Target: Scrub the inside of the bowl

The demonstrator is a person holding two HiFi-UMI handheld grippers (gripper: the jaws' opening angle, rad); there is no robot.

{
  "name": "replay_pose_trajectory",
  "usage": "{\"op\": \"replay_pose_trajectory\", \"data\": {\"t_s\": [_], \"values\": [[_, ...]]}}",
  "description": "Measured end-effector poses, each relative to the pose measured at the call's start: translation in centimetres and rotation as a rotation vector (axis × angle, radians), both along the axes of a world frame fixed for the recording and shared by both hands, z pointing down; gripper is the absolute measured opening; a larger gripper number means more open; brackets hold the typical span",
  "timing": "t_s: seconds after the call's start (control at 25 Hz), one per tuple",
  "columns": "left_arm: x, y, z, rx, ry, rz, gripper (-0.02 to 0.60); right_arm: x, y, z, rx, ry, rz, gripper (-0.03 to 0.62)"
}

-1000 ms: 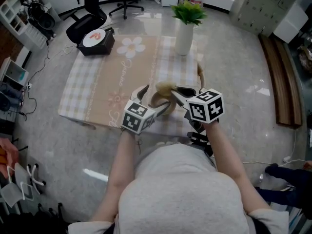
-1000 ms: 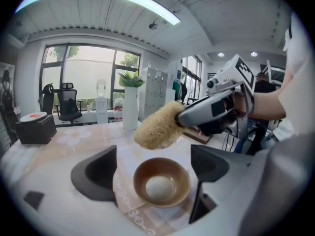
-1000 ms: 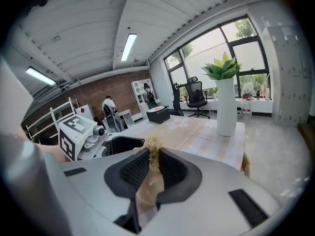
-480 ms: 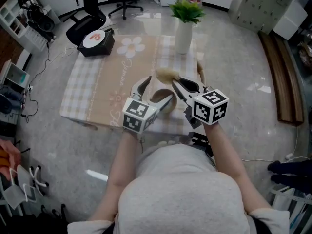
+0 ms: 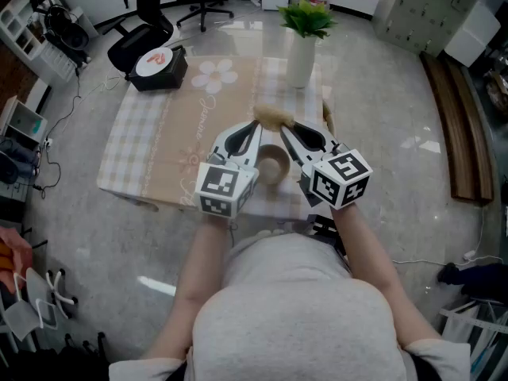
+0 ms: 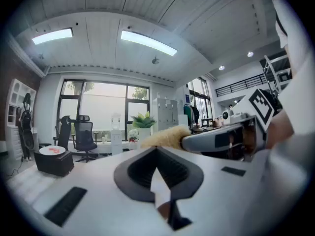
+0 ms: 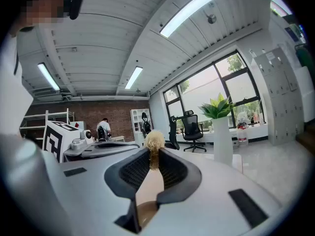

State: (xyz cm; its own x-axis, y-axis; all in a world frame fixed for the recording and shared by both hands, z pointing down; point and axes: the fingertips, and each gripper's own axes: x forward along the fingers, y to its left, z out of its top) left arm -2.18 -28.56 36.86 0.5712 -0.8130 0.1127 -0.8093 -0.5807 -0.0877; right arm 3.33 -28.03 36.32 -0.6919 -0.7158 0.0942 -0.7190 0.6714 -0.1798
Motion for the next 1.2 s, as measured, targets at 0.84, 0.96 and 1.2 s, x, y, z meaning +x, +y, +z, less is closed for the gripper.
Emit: {"op": "replay_pose_trajectory", "data": {"t_s": [0.84, 0.96, 1.2], "values": [[0.2, -1.9, -1.5, 0.013, 0.033, -0.036, 0.011, 0.3, -1.4, -1.8, 0.077, 0.042, -0.010, 0.058], [0.2, -2.1, -1.7, 0.017, 0.039, -0.041, 0.011, 0.2, -1.4, -1.9, 0.085, 0.044, -0.009, 0.058], [0.1, -2.4, -2.5, 0.030, 0.044, -0.056, 0.011, 0.4, -1.7, -2.3, 0.106, 0.045, -0.007, 0.058]]}}
